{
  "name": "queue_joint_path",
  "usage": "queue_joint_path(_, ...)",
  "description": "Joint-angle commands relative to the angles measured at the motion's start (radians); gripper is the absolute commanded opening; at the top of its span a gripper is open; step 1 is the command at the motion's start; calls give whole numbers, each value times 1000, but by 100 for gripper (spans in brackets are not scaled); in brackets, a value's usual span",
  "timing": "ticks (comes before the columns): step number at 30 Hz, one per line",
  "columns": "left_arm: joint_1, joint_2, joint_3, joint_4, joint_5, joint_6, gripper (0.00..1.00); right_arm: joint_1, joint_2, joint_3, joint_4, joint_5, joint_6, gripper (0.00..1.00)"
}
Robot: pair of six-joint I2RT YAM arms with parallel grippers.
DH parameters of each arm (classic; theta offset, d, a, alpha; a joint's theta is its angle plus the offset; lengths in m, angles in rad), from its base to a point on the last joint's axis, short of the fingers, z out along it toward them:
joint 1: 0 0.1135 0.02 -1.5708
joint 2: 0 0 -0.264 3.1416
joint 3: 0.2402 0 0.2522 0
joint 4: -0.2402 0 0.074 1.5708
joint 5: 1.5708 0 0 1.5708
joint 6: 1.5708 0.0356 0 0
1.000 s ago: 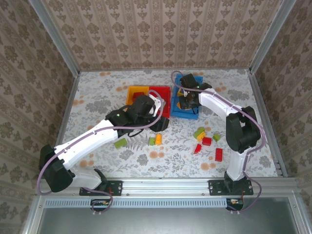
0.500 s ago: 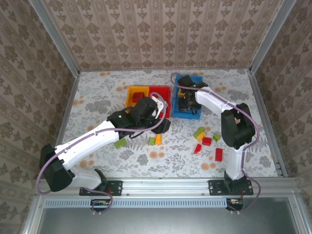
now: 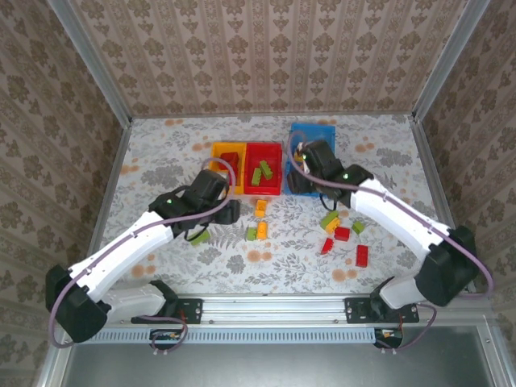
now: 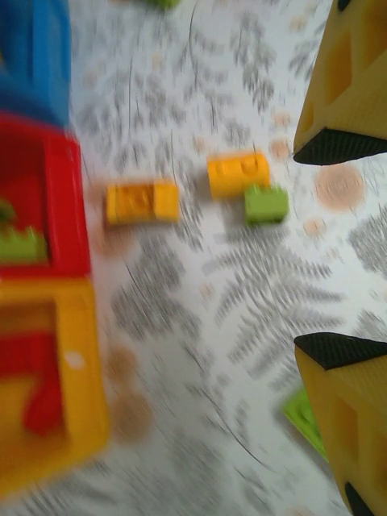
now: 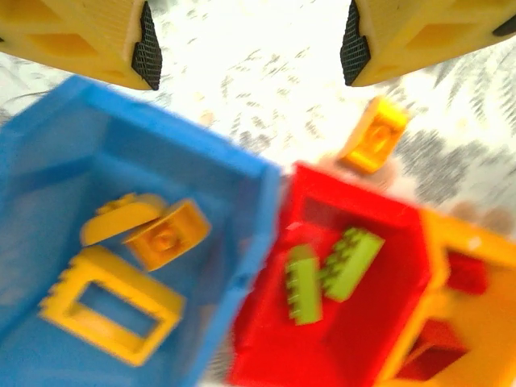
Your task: Sort the legos into containers by color
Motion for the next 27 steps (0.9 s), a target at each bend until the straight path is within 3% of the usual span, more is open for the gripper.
queue_joint_path(1,81,-39,-68,-198,-67,-246,60,110,-64,-139,185,-149,-82,68)
queue_joint_path(7,198,-23,-166,-179,31,-514,62,263,-42,-184,234,-238,-95,74)
queue_joint_path(19,274,84,-309,111,113,-1203,79,300,45,-129,205,-280,-101,75)
queue_joint_path(22,275,113,-338,178,104,-1297,80,300,46,-128,199,-286,-105,75)
queue_joint_path(27,329,167,-347,241,96,-1339,82,300,50,-129,197,-299,-101,75)
